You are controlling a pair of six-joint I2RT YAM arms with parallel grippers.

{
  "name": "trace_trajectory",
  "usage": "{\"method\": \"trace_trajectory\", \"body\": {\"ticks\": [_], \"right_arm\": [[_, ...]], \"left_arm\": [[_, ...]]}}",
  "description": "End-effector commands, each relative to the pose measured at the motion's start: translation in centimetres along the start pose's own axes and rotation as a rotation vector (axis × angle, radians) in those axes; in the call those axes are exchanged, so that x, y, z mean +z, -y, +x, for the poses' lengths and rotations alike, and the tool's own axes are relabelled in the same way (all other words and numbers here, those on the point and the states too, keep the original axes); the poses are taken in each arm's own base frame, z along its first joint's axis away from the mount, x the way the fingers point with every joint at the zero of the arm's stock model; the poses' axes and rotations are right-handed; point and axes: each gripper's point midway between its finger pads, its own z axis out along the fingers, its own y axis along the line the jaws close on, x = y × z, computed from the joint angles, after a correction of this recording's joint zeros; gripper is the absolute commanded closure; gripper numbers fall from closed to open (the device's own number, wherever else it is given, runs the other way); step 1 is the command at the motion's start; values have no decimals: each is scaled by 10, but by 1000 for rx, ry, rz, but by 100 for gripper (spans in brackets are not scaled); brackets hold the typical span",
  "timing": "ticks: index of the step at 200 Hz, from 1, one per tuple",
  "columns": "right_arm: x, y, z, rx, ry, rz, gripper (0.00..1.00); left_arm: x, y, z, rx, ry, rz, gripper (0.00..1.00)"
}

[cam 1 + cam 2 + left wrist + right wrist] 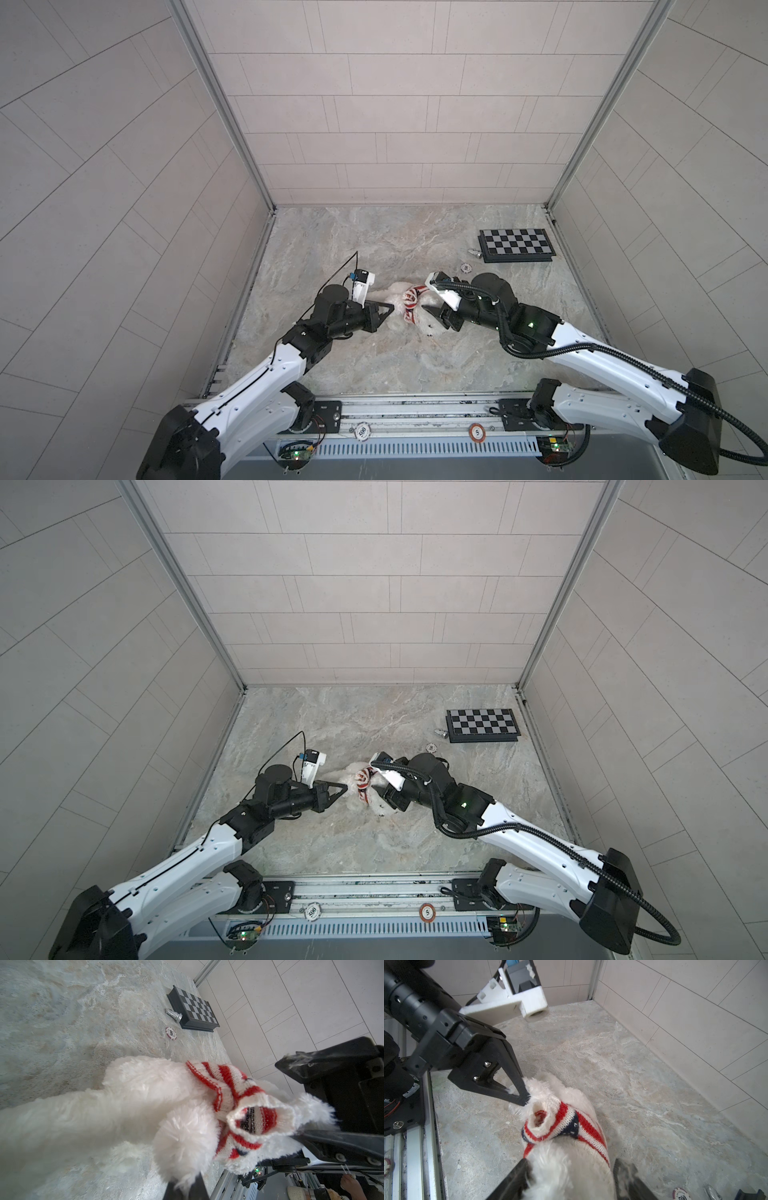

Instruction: Dress the teddy bear

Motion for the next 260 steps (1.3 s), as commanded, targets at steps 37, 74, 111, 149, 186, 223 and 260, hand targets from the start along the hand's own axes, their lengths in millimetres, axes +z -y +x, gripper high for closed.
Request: {"method": "trace_trajectory", "body": {"ticks": [37, 74, 111, 149, 186, 223, 260], "right_arm": [[-8, -17, 18, -37, -72, -28, 36], [2, -6, 35, -51, -138, 44, 42], [11, 6, 35, -82, -152, 102, 72], [6, 11, 38, -122, -143, 134, 100], [0, -3, 35, -155, 23, 90, 100], [2, -8, 34, -155, 66, 71, 100], [4, -11, 26, -160, 98, 55, 100]], "left_arm": [[3, 11, -19, 39, 34, 15, 100], [1, 14, -20, 43, 41, 22, 100], [-2, 13, -19, 44, 44, 16, 100], [-10, 0, -19, 39, 54, -47, 100], [-28, -36, -31, -17, 115, -176, 91], [-40, 1, -41, 116, 114, -184, 63], [-29, 34, -41, 176, 76, -127, 60]]}}
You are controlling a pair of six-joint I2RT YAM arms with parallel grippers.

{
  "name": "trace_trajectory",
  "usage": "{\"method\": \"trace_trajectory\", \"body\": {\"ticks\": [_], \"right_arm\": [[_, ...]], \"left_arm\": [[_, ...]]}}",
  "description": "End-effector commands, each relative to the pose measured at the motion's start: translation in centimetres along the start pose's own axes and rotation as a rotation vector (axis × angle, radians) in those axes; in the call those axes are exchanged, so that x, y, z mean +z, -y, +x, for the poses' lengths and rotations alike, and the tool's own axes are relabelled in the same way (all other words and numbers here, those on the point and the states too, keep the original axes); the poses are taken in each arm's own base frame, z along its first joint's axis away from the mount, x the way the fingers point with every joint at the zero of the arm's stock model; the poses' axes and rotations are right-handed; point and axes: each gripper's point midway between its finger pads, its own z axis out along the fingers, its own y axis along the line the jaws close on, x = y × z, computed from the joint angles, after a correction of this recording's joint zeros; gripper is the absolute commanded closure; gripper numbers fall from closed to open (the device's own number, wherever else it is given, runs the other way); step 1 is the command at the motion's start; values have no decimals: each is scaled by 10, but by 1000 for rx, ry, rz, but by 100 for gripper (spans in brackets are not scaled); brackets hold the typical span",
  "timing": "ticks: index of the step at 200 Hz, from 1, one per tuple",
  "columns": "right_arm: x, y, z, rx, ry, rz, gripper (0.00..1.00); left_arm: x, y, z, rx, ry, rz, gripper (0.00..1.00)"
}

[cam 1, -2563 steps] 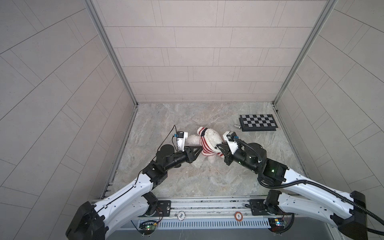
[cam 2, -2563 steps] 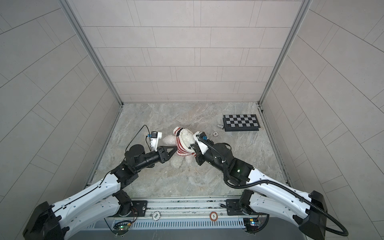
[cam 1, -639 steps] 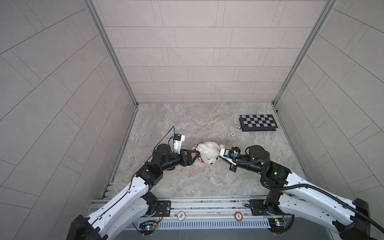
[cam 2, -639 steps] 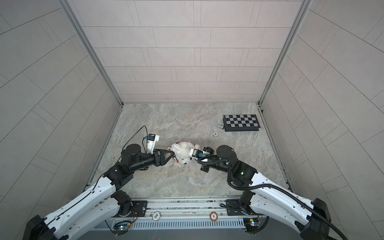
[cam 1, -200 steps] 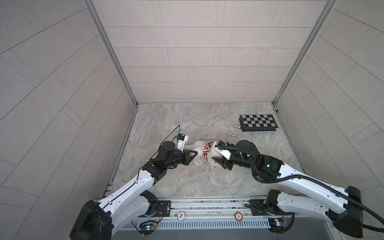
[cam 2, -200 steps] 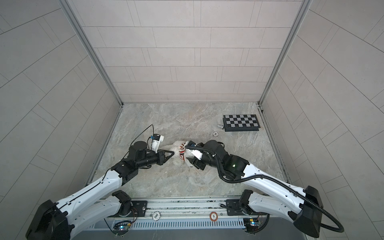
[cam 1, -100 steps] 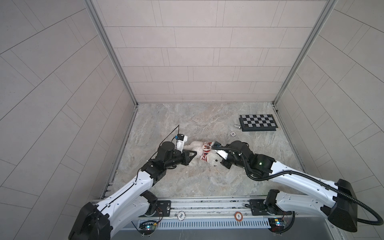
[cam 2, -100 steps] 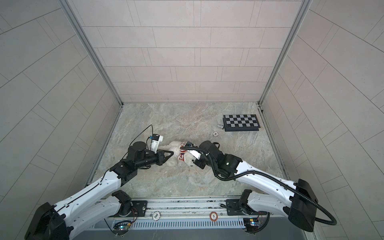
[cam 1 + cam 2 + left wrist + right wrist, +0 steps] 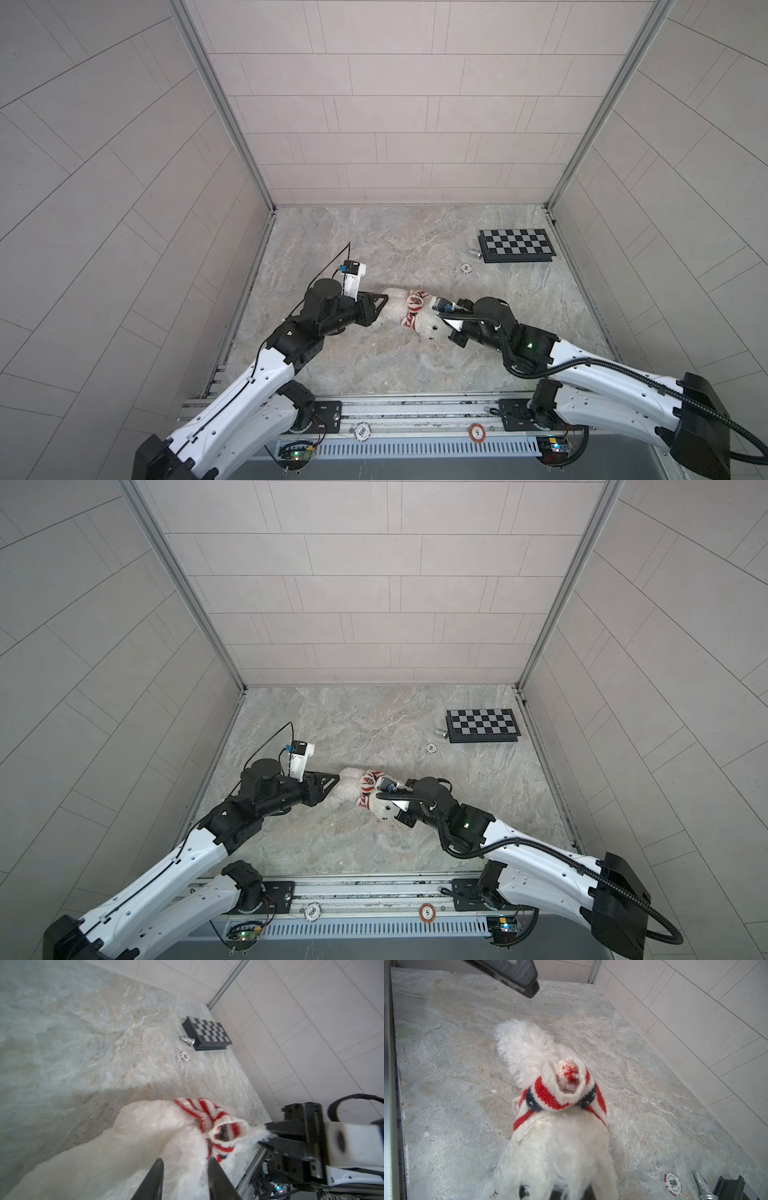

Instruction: Dress the teddy bear

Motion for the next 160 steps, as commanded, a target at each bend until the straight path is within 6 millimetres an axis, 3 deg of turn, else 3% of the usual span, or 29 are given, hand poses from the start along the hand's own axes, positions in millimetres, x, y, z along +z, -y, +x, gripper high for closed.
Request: {"method": "trace_trajectory", "body": {"ticks": [1, 48, 83, 124, 160], "right_arm": [[-3, 3, -27, -20, 101, 1, 100], [-4, 2, -26, -20, 103, -3, 100], [-4, 2, -23, -19, 101, 2, 100], [-2, 1, -19, -16, 99, 4, 100], [-4, 2, -17, -15, 108, 15, 100]], "left_arm": [[4, 9, -1, 49, -17, -19, 60], [36, 31, 2, 73, -66, 25, 56], [52, 45, 4, 82, -92, 62, 67], [61, 58, 14, 92, -121, 93, 91], [65, 69, 21, 102, -141, 122, 100]]}}
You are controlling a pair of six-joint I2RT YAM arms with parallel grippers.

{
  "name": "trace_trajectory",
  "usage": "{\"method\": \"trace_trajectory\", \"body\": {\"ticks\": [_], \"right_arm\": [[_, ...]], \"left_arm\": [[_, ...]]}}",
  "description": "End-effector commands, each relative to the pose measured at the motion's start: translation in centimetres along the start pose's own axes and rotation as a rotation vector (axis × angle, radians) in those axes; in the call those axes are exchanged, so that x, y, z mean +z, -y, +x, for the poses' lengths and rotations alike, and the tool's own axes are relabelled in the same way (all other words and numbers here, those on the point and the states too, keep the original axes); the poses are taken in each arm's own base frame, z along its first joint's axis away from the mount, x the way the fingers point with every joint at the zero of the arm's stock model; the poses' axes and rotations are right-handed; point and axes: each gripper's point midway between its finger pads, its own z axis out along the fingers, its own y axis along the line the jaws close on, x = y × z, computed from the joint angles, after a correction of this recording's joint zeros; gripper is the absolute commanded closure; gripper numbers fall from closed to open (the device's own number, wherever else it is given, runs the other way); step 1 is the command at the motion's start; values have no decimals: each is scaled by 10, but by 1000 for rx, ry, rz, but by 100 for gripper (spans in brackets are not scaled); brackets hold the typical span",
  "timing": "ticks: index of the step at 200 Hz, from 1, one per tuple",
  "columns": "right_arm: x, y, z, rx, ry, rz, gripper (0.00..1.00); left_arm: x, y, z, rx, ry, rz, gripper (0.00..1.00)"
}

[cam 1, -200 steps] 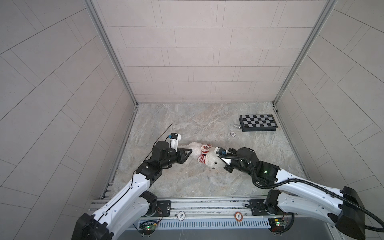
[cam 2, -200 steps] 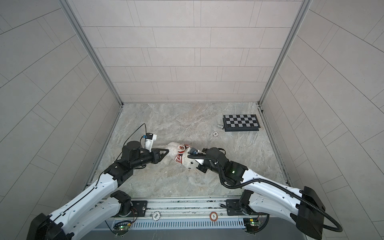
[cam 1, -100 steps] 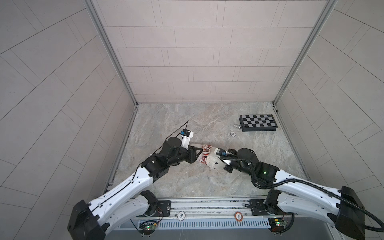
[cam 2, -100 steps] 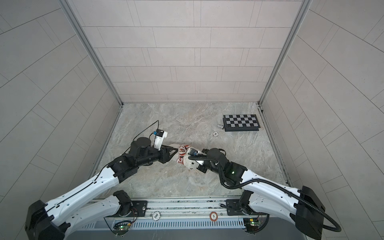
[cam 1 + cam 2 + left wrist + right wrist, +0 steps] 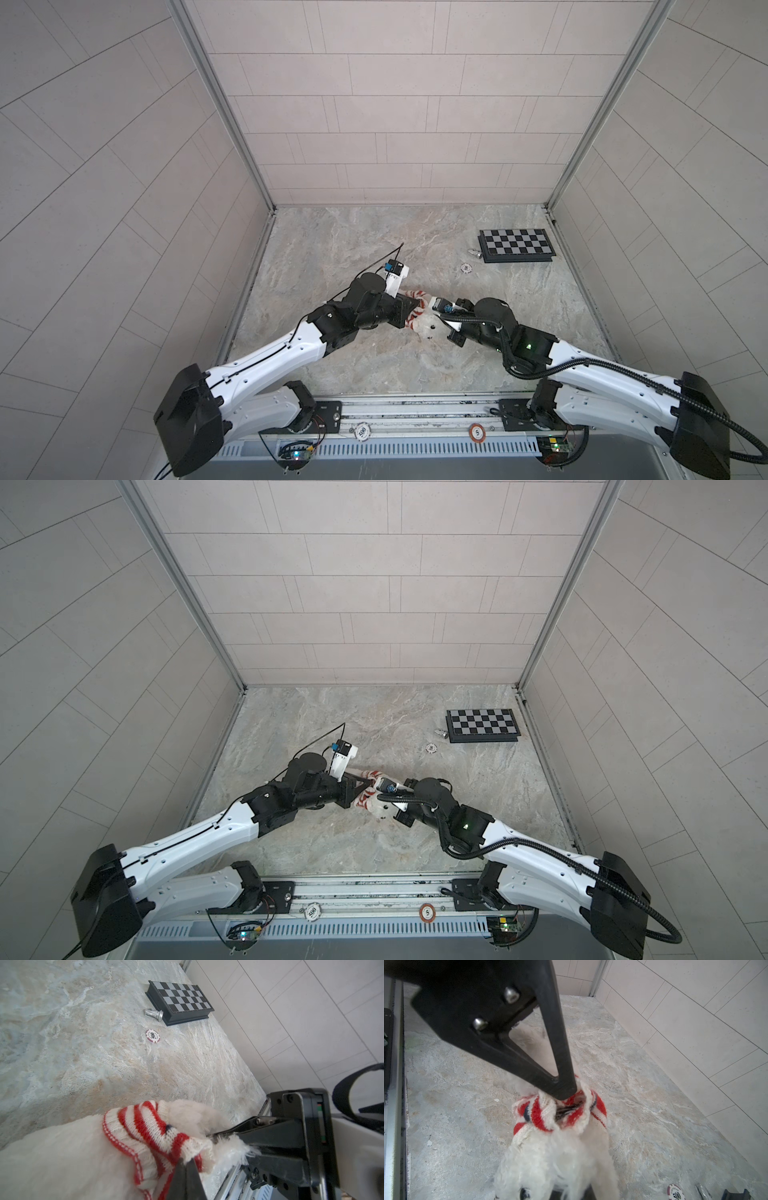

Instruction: Dress the teddy bear

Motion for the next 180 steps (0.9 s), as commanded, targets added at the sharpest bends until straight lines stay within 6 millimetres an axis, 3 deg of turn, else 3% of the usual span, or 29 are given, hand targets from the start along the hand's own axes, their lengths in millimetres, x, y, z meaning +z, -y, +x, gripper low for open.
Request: {"method": "trace_trajectory", "body": {"ticks": [1, 35, 62, 89, 130, 180], "right_arm": [[-6, 4, -14, -15, 67, 20, 100], [-8, 1, -14, -15, 93, 11, 100], [-12, 0, -16, -18, 120, 9, 100], [-16, 0, -15, -30, 131, 14, 100], [-17, -1, -14, -31, 137, 17, 100], [-18, -1, -16, -31, 143, 16, 100]], "left_arm": [[0, 18, -15, 23, 37, 45, 100], [6, 29, -6, 11, 10, 94, 99], [-5, 16, -4, 10, 20, 34, 81], [-26, 6, -10, 2, 56, 9, 74], [-38, -17, -9, -28, 53, -53, 81], [-23, -19, -1, -50, 8, -40, 84]]}}
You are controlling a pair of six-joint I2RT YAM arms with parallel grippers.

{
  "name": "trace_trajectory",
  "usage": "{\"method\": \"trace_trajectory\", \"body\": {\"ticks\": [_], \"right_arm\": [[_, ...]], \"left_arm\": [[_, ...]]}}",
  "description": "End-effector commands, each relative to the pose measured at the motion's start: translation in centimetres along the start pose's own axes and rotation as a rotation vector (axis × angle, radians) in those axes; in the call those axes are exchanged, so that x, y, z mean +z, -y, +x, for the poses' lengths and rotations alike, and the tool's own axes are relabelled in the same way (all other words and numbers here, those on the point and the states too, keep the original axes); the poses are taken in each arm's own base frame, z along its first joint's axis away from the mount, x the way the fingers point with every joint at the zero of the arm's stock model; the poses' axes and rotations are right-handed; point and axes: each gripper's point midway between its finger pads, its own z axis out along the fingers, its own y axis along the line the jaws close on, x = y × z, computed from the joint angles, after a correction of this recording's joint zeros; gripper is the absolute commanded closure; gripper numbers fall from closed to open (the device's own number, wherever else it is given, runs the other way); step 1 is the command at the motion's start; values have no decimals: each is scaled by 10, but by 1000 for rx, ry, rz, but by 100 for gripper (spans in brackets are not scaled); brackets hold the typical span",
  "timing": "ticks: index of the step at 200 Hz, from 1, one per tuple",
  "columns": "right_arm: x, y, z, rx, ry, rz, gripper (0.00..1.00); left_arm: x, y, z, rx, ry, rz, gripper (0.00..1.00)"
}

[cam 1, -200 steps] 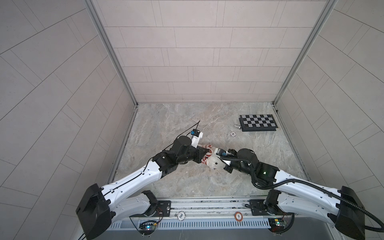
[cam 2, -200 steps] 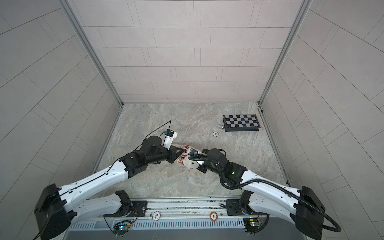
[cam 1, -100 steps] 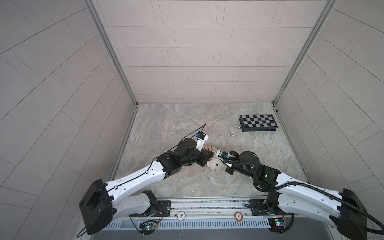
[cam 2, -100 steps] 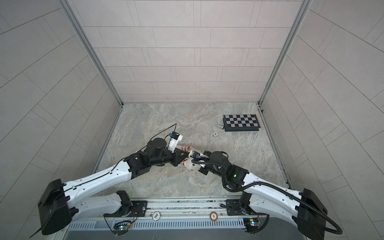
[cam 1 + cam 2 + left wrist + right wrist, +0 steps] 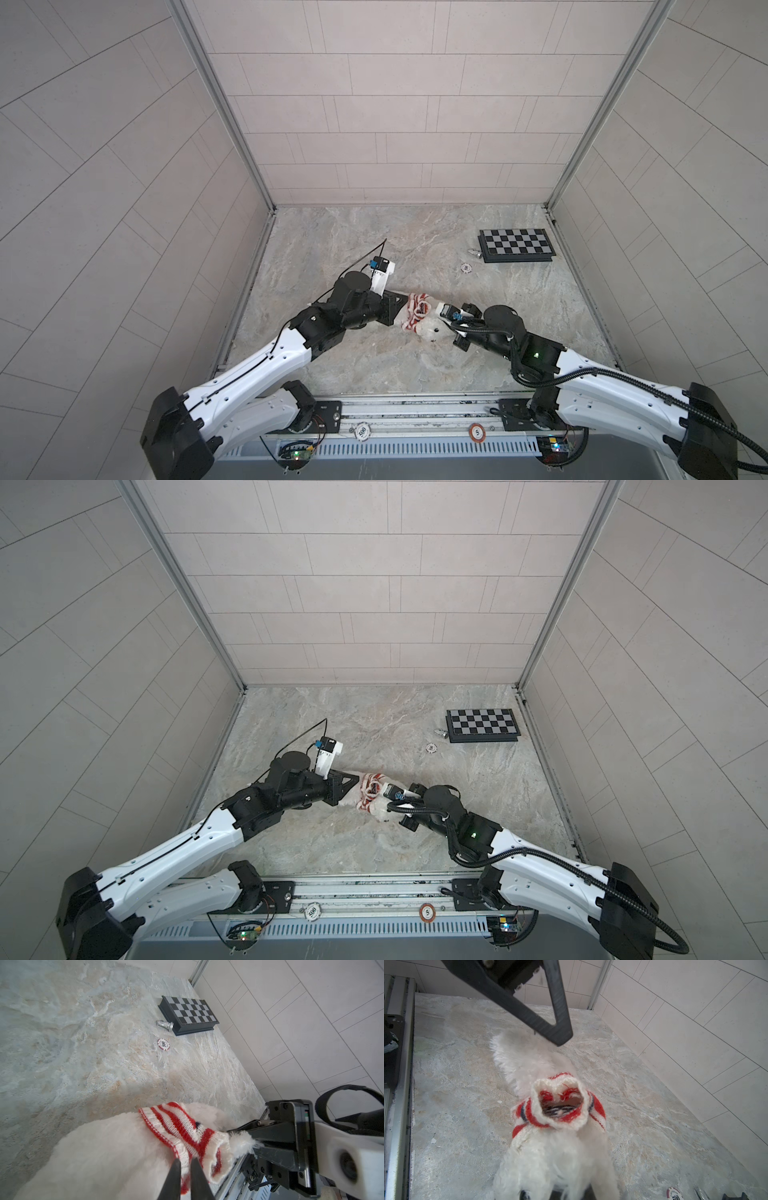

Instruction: Dress the teddy bear

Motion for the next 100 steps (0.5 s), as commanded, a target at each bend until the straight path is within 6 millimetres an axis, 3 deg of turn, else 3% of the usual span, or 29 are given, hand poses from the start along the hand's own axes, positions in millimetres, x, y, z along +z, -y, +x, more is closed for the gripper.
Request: {"method": "trace_trajectory", "body": {"ticks": [1, 42, 100], "right_arm": [[-4, 3, -18, -18, 72, 9, 100], [-5, 4, -19, -19, 74, 14, 100], [-6, 5, -20, -22, 79, 20, 100]], "left_arm": [[6, -3, 9, -5, -33, 4, 84], [18, 2, 15, 5, -62, 16, 73], [29, 2, 20, 14, -85, 2, 72]]}}
